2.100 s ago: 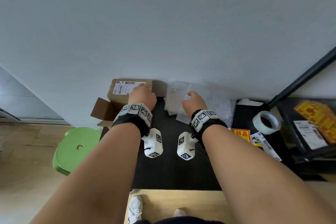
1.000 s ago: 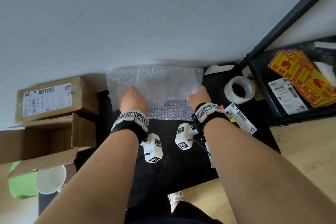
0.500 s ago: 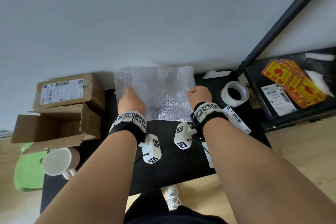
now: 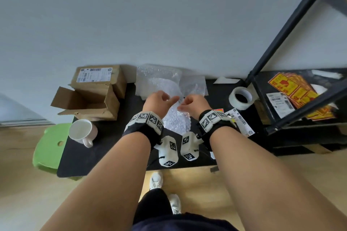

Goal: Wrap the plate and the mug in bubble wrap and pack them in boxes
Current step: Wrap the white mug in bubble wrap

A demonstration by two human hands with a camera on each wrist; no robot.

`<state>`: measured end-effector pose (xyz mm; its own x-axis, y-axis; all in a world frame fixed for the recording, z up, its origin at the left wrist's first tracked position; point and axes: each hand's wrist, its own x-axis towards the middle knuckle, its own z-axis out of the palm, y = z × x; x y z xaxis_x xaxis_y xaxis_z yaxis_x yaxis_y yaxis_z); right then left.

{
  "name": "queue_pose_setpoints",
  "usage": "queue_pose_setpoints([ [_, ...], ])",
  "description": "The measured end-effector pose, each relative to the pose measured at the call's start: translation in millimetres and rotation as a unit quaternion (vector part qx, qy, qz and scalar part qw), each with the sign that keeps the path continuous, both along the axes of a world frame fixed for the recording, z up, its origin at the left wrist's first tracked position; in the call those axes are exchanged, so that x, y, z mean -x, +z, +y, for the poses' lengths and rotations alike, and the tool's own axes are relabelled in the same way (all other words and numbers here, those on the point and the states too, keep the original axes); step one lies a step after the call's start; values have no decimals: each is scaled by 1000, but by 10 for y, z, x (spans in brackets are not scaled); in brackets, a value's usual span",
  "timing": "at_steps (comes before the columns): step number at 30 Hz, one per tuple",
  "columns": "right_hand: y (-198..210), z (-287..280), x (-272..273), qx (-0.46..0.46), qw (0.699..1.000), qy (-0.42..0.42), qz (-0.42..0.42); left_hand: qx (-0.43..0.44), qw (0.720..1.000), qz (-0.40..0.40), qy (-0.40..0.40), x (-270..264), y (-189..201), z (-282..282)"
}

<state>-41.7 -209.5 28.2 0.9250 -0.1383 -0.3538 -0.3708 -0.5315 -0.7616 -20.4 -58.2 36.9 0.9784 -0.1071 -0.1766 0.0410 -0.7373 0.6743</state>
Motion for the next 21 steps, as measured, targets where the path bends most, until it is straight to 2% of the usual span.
queue_pose_setpoints([
  [5, 51, 101, 143, 17, 999, -17, -22, 1, 998, 0, 60, 215, 37, 190],
  [7, 38, 150, 173, 58, 997, -44, -28, 36, 997, 17, 72, 280, 54, 296],
  [10, 61, 242, 200, 67, 994, -70, -42, 115, 988, 43, 96, 321, 110, 450],
  [14, 162, 444, 274, 84, 994, -64, -4, 135, 982, 52, 118, 401, 241, 701],
  [18, 205, 859, 405, 101, 993, -22, 50, 133, 984, 76, 95, 646, 316, 1088],
  [21, 174, 1273, 569, 99, 990, 9, 98, 141, 979, 65, 132, 896, 253, 1462],
])
